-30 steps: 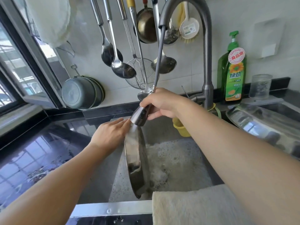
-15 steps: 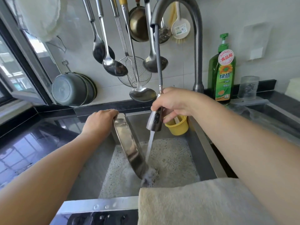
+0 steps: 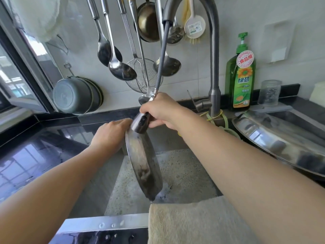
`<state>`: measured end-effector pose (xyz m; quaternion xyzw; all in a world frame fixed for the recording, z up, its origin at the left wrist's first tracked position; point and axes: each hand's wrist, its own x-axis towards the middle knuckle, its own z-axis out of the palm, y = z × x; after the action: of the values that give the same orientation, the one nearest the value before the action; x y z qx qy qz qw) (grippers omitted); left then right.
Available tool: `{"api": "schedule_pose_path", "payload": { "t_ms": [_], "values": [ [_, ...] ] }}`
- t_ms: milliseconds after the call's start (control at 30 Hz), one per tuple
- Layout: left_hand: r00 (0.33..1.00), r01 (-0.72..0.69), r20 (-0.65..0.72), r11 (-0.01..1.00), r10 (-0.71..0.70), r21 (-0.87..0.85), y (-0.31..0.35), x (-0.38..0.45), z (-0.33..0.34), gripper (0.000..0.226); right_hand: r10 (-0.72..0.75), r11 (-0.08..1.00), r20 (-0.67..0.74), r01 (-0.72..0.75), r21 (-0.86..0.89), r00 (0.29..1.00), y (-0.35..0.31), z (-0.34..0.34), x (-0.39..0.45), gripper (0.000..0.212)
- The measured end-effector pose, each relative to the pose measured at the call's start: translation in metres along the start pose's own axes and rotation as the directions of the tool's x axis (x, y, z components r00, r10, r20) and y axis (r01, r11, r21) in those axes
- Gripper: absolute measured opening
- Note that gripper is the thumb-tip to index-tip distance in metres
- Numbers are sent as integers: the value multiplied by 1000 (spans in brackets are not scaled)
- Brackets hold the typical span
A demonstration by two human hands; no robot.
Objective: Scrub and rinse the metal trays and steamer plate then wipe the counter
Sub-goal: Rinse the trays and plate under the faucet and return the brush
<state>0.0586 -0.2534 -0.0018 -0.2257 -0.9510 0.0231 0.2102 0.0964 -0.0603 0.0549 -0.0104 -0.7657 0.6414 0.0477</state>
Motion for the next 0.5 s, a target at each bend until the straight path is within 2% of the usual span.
{"api": "schedule_pose_path", "payload": {
  "t_ms": [167,267,400,500],
  "values": [
    [1000,-32,-1,998,32,-61,-11,-10,3,61,-27,999,-154,20,-46,988,8,3,22,22],
    [997,-74,-38,994,71,-82,-16,-15,1,62,-45,986,-210,10,-165,977,14,-5,30,43],
    [995,-57,-88,988,44,-146,-15,-22,-11,52,-67,963,-193,13,-268,979,18,-20,32,40],
    [994,6,-103,985,-24,-174,-14,-24,-19,59,-42,934,-145,-13,-358,989,17,-36,22,36]
  ]
}}
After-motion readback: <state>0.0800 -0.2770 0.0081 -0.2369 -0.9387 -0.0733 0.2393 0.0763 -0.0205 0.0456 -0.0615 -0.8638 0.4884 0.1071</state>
